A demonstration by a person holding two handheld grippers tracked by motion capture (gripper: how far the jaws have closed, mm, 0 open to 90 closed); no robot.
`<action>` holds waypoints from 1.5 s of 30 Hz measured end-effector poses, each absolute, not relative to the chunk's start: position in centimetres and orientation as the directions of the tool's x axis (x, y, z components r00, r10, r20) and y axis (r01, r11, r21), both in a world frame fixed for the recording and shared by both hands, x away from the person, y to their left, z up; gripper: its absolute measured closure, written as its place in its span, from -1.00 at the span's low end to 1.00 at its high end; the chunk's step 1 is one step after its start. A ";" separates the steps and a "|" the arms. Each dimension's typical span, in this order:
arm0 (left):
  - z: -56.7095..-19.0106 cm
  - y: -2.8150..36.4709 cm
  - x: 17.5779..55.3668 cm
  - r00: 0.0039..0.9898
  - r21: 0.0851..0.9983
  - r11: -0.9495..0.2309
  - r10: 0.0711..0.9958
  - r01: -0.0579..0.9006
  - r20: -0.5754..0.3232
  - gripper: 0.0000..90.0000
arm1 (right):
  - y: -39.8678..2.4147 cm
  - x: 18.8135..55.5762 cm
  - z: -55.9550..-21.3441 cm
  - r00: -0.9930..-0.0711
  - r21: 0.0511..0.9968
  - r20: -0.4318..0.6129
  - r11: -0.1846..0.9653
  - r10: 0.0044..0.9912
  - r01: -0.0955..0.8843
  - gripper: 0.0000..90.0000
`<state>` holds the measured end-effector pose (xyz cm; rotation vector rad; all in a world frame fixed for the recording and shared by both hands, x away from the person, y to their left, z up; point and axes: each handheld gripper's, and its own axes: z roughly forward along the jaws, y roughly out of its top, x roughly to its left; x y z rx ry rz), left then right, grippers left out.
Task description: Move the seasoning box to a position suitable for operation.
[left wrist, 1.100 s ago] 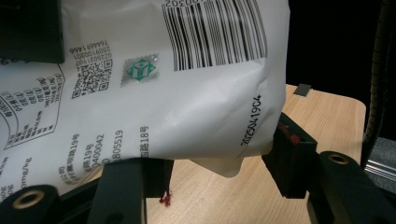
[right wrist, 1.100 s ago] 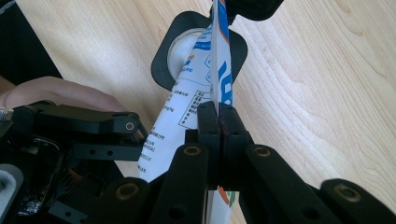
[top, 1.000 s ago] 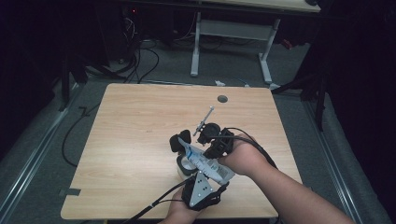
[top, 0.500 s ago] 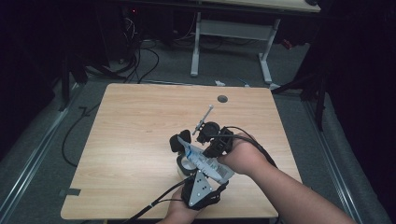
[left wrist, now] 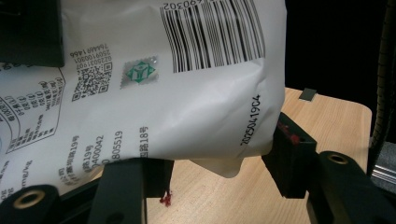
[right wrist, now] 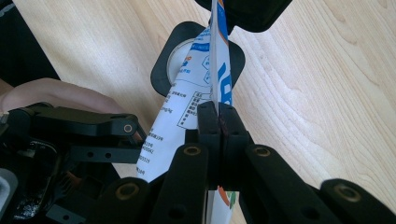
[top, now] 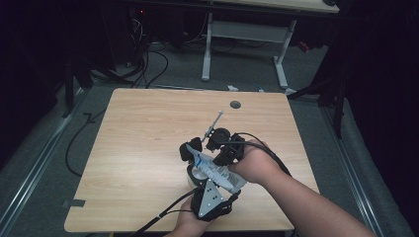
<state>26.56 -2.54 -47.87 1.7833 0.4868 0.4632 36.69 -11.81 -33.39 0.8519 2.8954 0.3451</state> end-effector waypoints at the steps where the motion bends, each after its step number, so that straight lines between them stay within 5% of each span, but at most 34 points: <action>1: -47.9 -2.5 26.6 0.835 0.966 -0.242 0.548 0.088 0.061 0.08 | -11.8 36.7 -33.4 -0.839 0.246 -0.036 0.818 0.543 0.520 1.00; 45: -47.8 -2.4 26.6 0.832 0.969 -0.231 0.552 0.087 0.057 0.08 | -11.5 36.9 -33.5 -0.842 0.241 -0.039 0.823 0.539 0.515 0.99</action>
